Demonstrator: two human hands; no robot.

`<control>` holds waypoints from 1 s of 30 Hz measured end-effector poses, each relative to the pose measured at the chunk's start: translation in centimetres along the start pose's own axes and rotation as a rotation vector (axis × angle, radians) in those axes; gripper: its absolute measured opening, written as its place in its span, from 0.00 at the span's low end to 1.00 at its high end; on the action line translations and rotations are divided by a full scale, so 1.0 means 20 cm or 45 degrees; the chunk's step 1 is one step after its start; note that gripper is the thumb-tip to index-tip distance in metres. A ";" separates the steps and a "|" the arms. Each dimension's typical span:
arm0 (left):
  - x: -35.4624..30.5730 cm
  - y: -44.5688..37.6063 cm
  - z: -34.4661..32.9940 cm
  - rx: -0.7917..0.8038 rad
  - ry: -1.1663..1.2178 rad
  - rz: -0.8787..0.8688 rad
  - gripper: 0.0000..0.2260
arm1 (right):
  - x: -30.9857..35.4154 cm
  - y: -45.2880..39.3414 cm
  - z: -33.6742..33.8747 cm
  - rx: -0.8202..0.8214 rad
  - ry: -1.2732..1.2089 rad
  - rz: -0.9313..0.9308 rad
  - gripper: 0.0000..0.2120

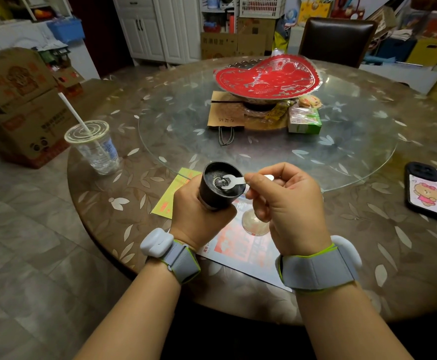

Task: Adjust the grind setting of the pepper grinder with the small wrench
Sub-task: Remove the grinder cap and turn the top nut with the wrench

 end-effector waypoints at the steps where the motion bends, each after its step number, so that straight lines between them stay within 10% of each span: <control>1: 0.01 0.00 0.00 -0.001 0.000 0.004 0.19 | 0.00 0.00 0.00 0.003 0.012 0.003 0.07; 30: 0.01 0.00 0.05 0.000 0.144 0.027 0.16 | -0.04 -0.06 -0.07 0.196 0.062 -0.095 0.05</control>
Point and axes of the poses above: each hand's wrist, its own y-axis away from the middle knuckle, its own z-axis out of the back of the hand, x = y × z, the point moved 10 cm from there along -y, towards the middle knuckle, and after that the axes turned 1 degree about y, right-handed, at the moved point
